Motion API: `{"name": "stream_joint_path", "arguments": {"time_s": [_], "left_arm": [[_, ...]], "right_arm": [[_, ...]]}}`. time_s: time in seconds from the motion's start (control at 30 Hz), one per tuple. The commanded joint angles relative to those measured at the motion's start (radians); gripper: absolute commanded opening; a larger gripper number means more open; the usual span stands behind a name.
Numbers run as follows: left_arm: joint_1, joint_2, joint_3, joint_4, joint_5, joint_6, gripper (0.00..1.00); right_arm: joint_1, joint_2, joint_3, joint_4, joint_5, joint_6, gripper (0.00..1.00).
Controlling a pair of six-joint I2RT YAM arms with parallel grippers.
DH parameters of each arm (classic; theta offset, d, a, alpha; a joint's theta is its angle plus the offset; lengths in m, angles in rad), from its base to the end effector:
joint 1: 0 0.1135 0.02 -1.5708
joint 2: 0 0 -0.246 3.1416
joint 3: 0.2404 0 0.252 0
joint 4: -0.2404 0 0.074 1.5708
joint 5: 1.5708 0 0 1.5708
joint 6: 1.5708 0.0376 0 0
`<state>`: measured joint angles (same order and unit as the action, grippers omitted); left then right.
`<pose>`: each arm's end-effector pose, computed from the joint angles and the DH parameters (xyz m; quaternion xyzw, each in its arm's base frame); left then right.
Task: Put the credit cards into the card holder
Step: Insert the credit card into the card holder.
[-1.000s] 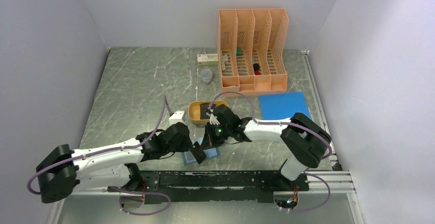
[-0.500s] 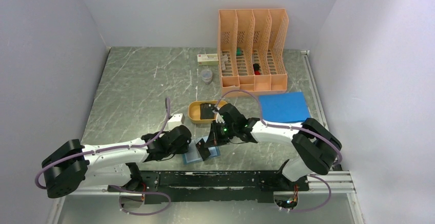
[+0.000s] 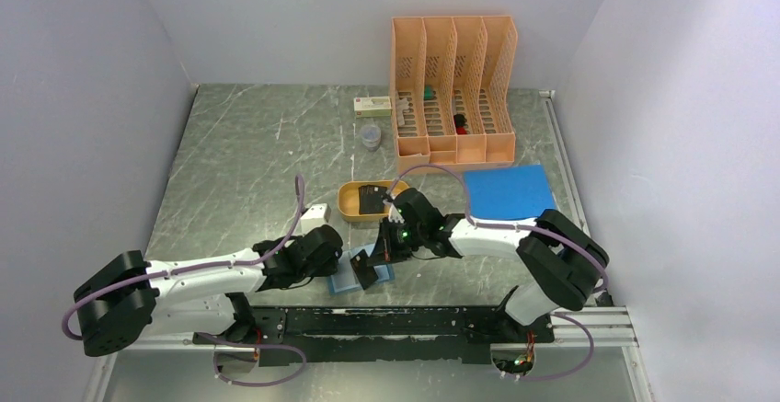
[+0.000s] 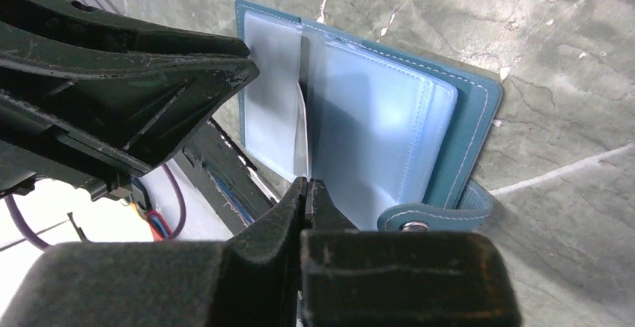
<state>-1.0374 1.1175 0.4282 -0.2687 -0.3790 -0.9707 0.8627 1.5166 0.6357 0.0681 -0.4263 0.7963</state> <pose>0.1147 -0.1668 0.1362 -0.0256 0.9377 -0.1535 0.3106 0.1723 0.2252 0.1299 -0.1084 0.9049 0.3994 0.0992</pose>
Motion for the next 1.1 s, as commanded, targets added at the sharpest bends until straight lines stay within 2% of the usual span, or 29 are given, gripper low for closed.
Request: {"name": "stream_joint_path", "arguments": {"time_s": [0.0, 0.3, 0.67, 1.07], "left_arm": [[0.006, -0.01, -0.022, -0.028, -0.017, -0.006, 0.26], [0.006, -0.028, -0.018, -0.051, -0.017, -0.008, 0.26], [0.006, -0.116, 0.023, -0.155, -0.018, -0.019, 0.28], [0.006, -0.168, -0.055, -0.23, -0.03, -0.137, 0.18]], "right_arm": [[-0.007, 0.034, -0.017, 0.059, -0.018, 0.019, 0.0], [-0.006, 0.067, -0.026, 0.149, -0.008, 0.063, 0.0], [-0.005, 0.122, -0.043, 0.227, 0.012, 0.116, 0.0], [-0.006, 0.156, -0.061, 0.266, 0.039, 0.164, 0.0]]}}
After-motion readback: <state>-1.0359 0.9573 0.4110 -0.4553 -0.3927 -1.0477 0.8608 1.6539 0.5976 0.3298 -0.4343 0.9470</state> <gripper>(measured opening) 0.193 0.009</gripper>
